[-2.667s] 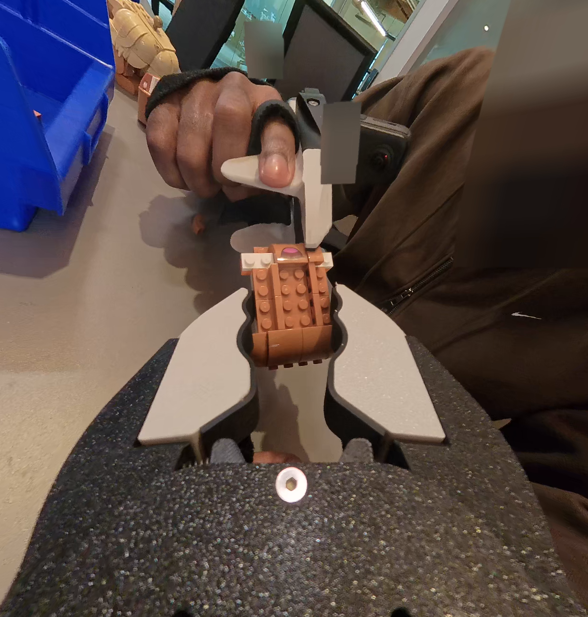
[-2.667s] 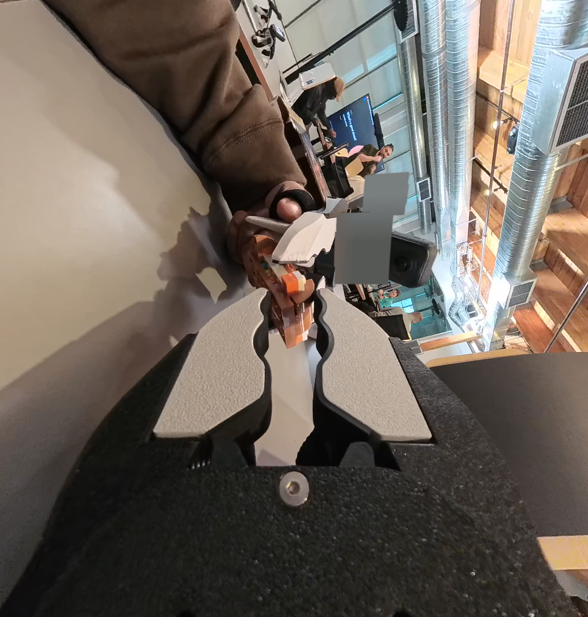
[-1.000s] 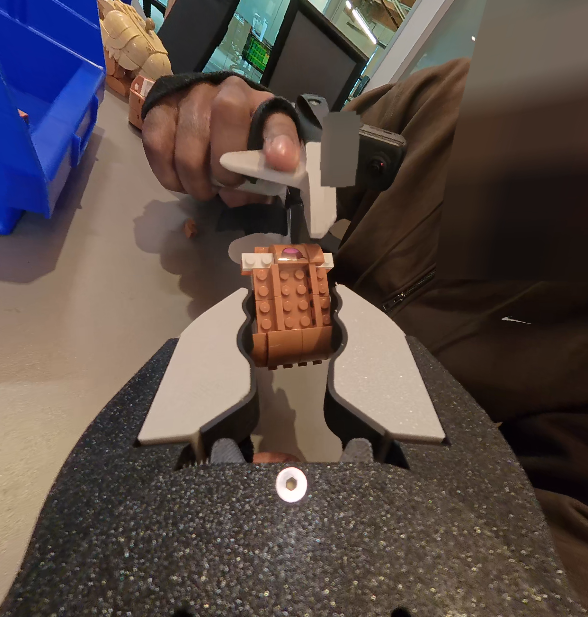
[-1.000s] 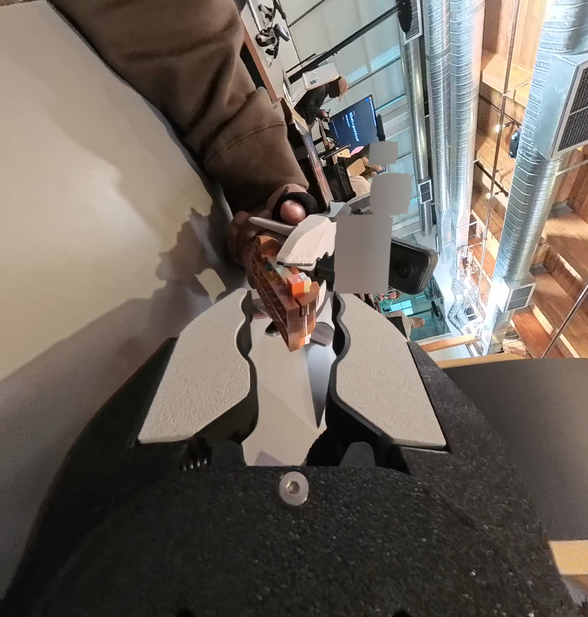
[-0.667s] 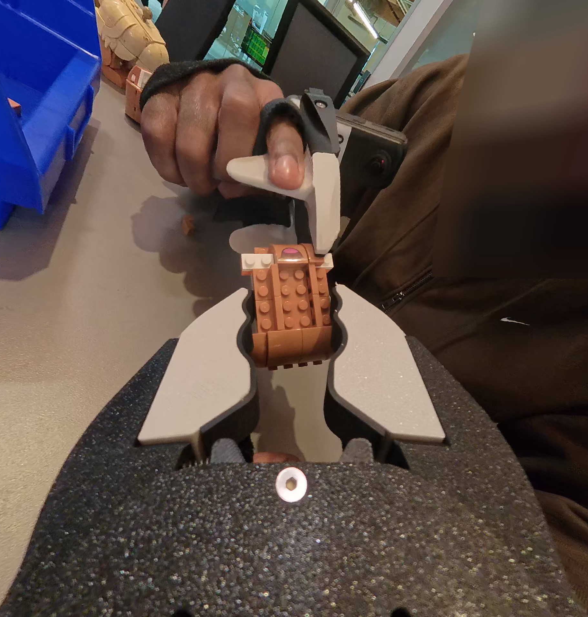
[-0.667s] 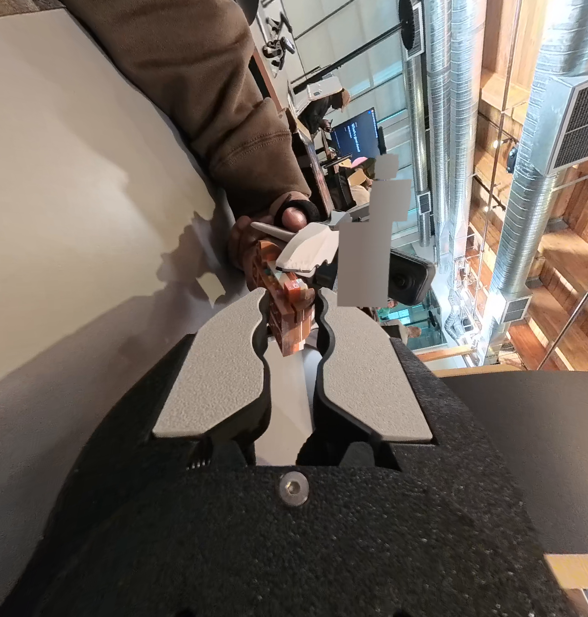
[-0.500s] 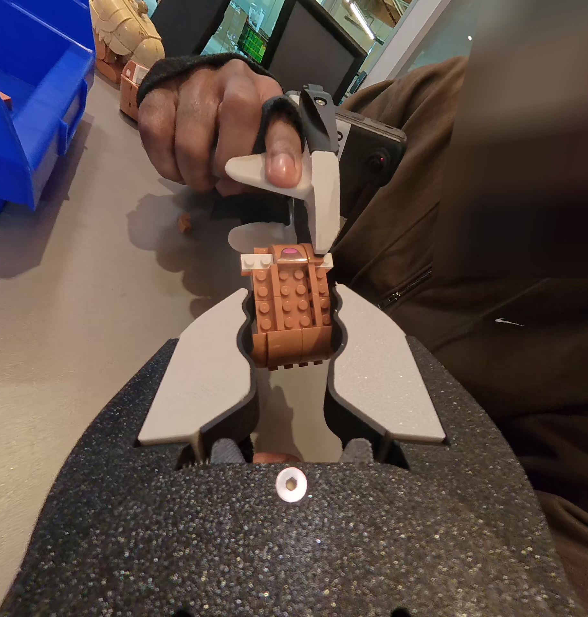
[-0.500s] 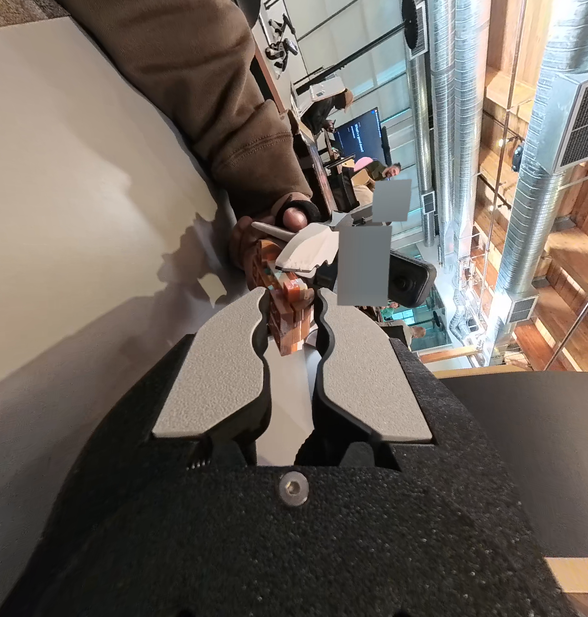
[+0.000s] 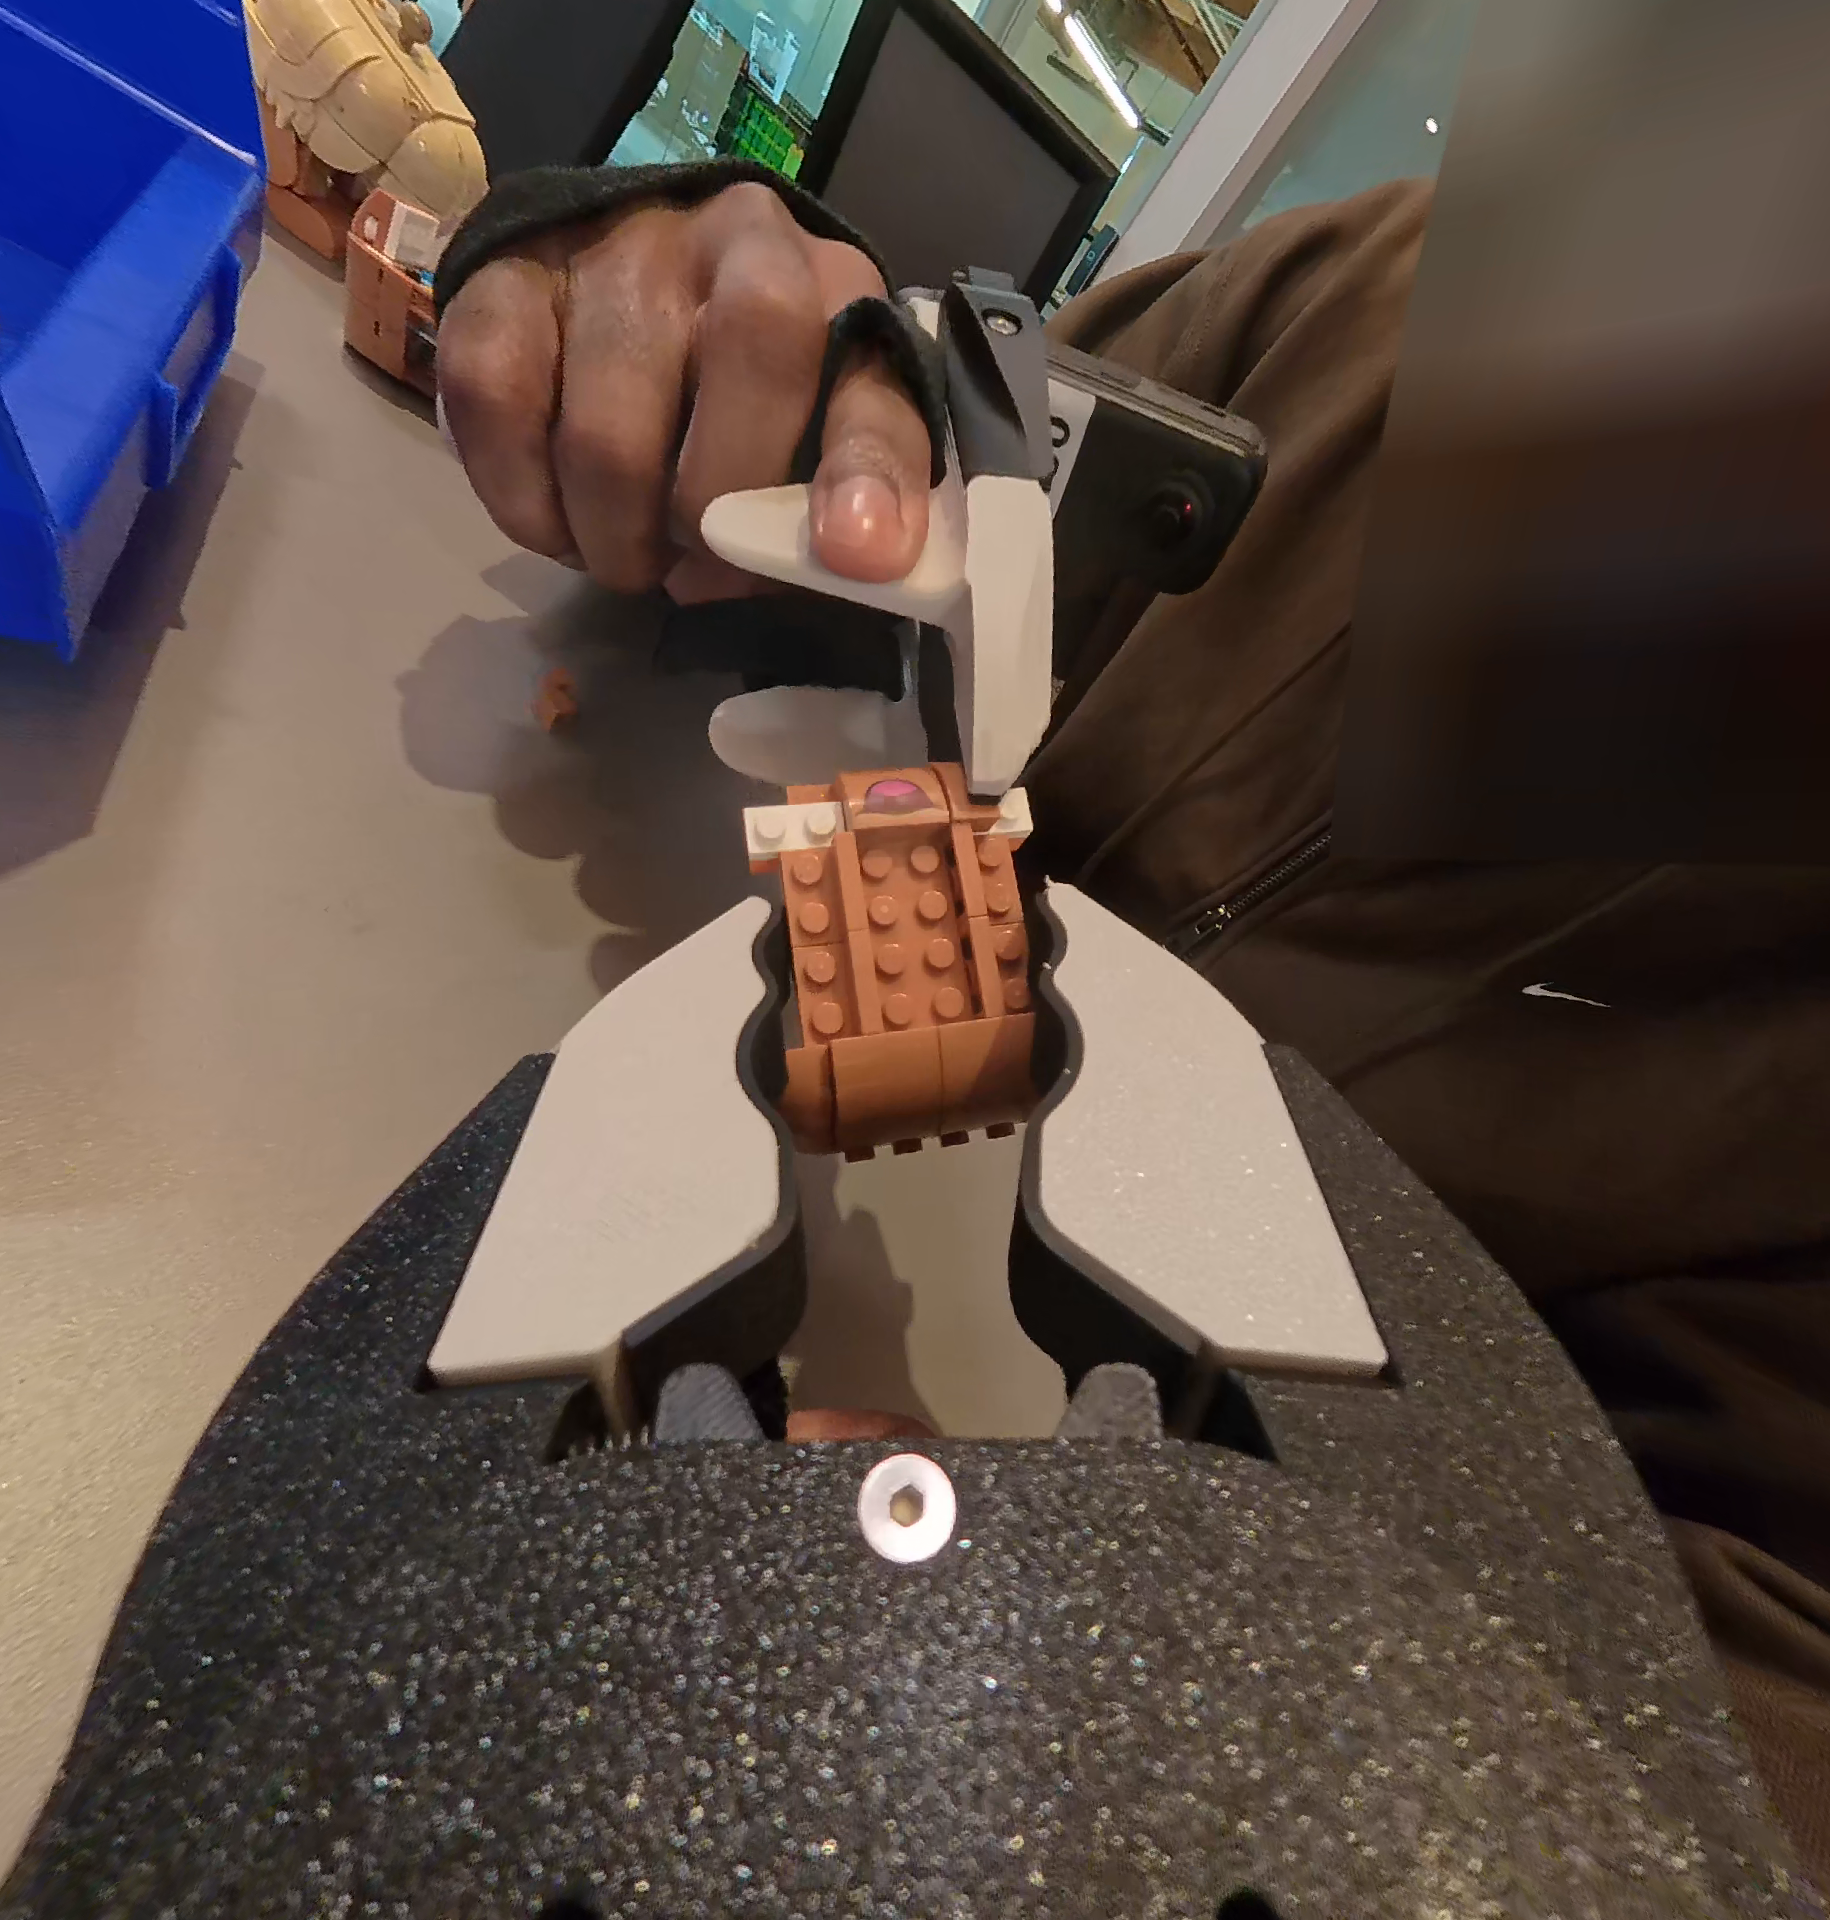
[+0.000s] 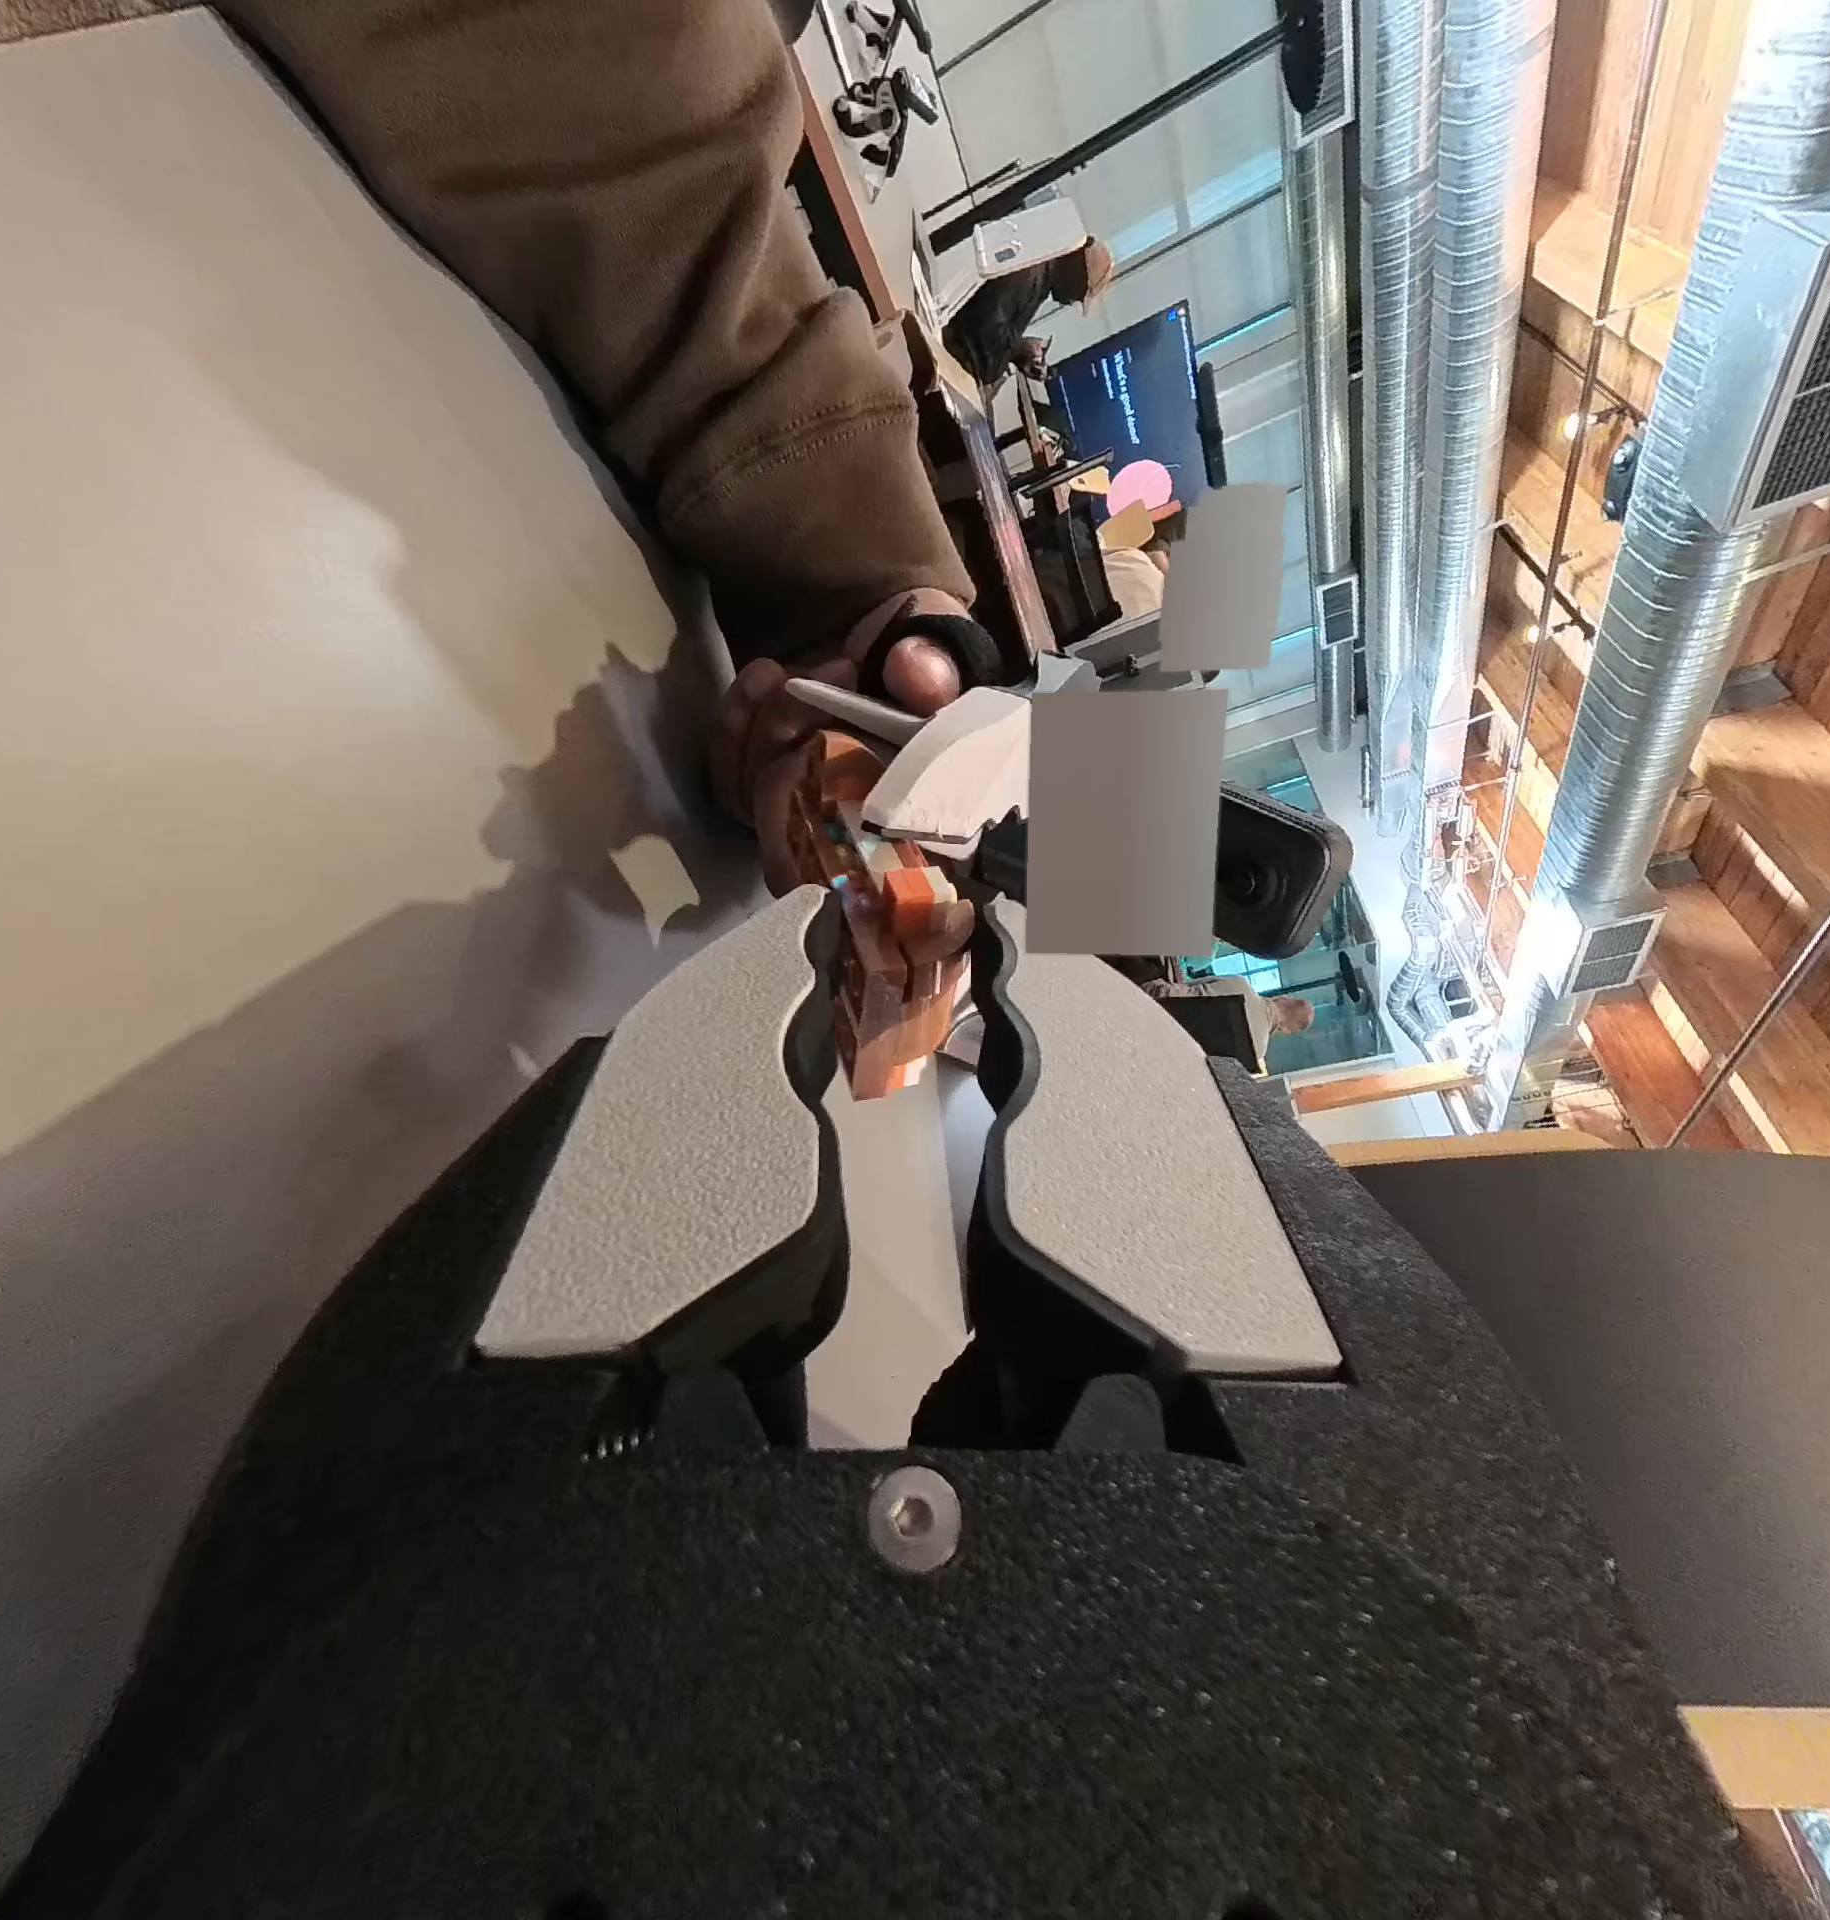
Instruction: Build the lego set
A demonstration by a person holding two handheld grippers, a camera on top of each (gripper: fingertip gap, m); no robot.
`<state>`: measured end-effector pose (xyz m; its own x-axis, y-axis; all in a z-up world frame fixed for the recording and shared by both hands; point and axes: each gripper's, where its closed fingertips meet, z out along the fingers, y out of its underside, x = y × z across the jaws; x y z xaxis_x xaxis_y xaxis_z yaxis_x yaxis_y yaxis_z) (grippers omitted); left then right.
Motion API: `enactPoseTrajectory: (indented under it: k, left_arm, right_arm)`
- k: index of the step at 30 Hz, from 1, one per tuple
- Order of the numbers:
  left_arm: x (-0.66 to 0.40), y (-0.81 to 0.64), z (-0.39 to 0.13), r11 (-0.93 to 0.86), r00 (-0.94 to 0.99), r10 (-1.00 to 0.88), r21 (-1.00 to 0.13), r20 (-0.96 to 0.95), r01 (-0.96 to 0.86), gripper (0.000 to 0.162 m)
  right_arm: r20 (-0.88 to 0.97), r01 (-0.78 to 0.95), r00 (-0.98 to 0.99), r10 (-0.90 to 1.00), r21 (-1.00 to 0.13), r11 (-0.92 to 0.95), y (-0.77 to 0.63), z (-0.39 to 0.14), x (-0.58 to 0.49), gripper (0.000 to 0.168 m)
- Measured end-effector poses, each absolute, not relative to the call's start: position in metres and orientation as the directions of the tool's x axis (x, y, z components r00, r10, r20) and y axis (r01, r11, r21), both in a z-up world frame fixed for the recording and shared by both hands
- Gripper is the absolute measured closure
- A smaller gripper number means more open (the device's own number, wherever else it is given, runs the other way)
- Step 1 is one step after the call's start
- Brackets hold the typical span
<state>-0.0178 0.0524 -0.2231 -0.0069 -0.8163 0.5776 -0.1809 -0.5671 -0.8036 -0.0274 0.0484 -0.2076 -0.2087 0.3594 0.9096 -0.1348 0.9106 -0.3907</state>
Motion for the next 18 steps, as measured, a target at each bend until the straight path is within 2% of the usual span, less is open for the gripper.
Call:
enactPoseTrajectory:
  k: [12, 18]
  left_arm:
    - [-0.0162, 0.0497, -0.2199, -0.546, -0.024, -0.83, -0.82, 0.558, -0.169, 0.119]
    - [-0.0145, 0.047, -0.2254, -0.532, -0.002, -0.839, -0.821, 0.544, -0.206, 0.115]
  right_arm:
    - [0.921, -0.149, -0.2, 0.335, -0.367, 0.918, 0.0429, -0.2068, -0.0265, 0.146]
    - [0.949, -0.156, -0.188, 0.254, -0.284, 0.946, 0.0391, -0.2107, -0.0262, 0.145]
